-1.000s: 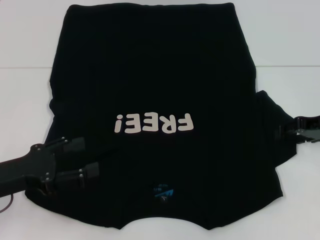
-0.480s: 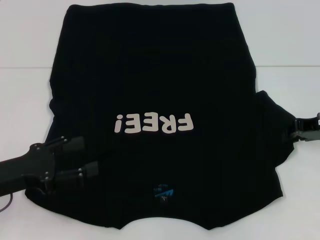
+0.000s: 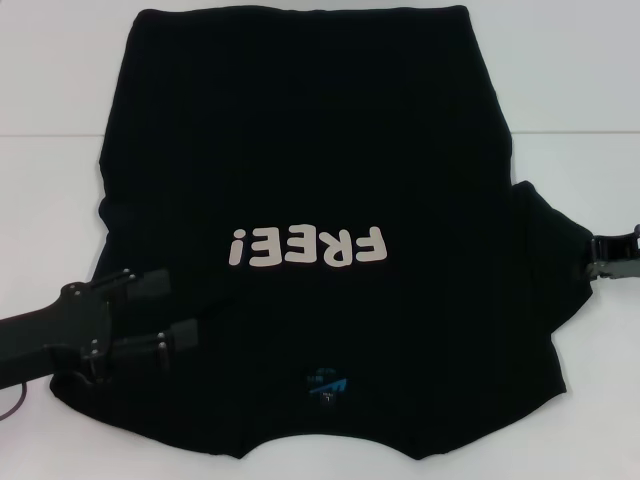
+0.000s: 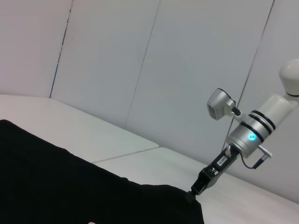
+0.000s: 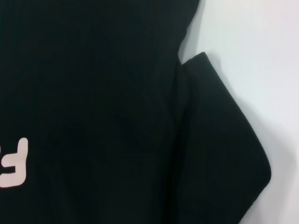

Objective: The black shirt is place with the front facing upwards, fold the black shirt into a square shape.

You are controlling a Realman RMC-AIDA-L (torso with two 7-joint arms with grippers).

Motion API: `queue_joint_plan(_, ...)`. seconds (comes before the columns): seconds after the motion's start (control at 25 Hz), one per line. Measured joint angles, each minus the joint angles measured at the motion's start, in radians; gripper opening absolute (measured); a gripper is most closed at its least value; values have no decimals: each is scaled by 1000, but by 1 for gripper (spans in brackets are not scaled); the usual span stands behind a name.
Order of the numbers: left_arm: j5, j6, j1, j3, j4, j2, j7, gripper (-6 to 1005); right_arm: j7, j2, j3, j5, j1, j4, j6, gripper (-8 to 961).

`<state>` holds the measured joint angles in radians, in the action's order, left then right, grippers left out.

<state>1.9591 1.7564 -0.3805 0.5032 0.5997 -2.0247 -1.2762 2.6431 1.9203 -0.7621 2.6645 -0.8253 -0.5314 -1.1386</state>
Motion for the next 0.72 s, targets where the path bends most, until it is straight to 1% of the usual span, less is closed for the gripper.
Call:
queue_joint_plan(0.2,0,-3,0,0,0,0,0,890,-6,-5,11,-4,18,-42,-15,10)
queue_joint_plan(0.36,0,-5,0,0,0,0,0,891,-10,-8,40,-9,50,-115,-52,11)
queue_joint_plan(0.52,0,-9,1,-1,-1,0,0,891,-48,-4,62,-45,74,-193,-89,11)
queue_joint_plan(0.72,0,-9,3,-2,-1,0,0,891,-84,0,63,-69,66,-215,-106,10)
